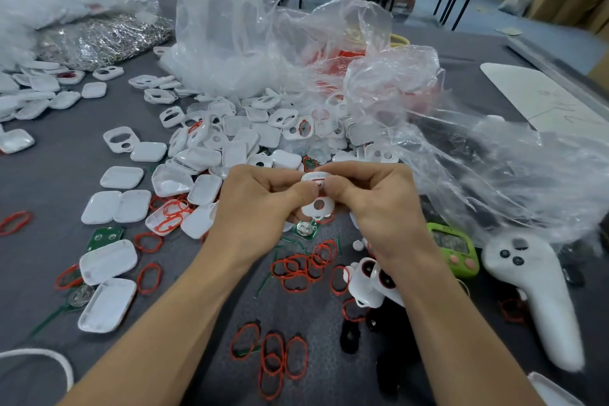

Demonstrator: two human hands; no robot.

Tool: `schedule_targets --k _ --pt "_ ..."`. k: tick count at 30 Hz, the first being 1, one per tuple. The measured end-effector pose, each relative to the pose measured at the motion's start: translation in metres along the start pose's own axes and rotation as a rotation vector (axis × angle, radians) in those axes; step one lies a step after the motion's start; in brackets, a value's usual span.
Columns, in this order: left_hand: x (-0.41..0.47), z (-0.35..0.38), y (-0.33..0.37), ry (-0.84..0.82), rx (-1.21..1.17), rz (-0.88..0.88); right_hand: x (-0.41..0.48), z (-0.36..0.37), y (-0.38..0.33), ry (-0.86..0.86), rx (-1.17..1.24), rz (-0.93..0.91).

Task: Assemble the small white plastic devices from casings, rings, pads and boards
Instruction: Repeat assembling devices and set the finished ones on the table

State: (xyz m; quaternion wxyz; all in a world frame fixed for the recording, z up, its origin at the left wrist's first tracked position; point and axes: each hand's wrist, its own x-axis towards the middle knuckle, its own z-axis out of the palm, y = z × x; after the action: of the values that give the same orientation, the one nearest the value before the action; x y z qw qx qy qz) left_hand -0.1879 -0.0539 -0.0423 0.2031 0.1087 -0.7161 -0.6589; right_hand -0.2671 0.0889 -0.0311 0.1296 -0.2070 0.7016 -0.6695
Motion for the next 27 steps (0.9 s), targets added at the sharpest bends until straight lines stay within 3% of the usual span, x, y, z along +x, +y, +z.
schedule_targets --k 4,7,10,13,15,17,20,22,27 --pt "-0.002 0.003 -0.002 0.117 0.103 0.054 0.001 0.002 0.003 -0.049 -0.056 0.001" --pt "-0.004 0.004 -0.002 0.253 0.286 0.115 -0.001 0.007 0.003 -0.054 0.053 0.064" --pt "-0.009 0.005 -0.001 0.223 0.416 0.169 -0.004 0.017 0.004 -0.116 0.070 0.041" --pt "-0.010 0.008 0.001 0.139 0.271 0.164 -0.003 0.016 0.004 -0.040 0.003 -0.004" --pt "-0.006 0.006 0.003 0.221 0.129 0.144 -0.001 0.010 0.001 0.032 0.034 0.048" --pt "-0.004 0.002 0.003 0.240 0.139 0.064 0.000 0.005 -0.001 0.037 -0.016 0.056" --pt "-0.006 0.007 0.002 0.015 0.026 -0.048 -0.003 0.005 -0.002 0.016 -0.108 0.051" --pt "-0.008 0.010 0.004 -0.052 -0.102 -0.055 -0.003 0.005 -0.003 0.077 -0.224 0.021" --pt "-0.001 0.006 0.002 0.068 -0.211 -0.174 -0.004 -0.004 -0.006 0.241 -0.506 -0.044"
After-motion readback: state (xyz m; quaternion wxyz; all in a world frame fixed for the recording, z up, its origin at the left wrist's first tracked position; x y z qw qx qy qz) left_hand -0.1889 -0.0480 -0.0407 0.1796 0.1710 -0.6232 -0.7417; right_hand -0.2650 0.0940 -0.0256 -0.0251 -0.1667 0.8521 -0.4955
